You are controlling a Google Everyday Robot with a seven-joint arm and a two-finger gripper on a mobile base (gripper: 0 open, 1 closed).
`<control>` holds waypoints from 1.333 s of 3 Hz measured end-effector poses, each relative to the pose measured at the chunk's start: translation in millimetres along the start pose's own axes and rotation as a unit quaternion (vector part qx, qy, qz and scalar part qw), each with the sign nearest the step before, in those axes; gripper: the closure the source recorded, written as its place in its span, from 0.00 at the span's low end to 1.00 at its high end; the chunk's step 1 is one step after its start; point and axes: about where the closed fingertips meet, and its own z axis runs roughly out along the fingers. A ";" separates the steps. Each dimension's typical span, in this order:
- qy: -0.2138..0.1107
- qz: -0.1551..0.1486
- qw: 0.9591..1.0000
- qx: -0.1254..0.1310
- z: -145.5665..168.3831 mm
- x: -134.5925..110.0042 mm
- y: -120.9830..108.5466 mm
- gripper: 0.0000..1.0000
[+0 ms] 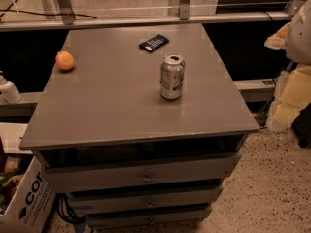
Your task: Move 7up can near orange
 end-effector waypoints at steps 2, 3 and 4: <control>-0.024 0.011 1.000 -0.001 11.4 -2.2 0.8 0.00; -0.075 0.041 0.996 -0.003 32.2 -6.6 -11.0 0.00; -0.125 0.057 0.991 -0.002 59.1 -18.6 -24.5 0.00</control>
Offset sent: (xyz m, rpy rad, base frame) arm 0.0091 0.0095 -0.0342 0.1479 -0.0038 -0.0251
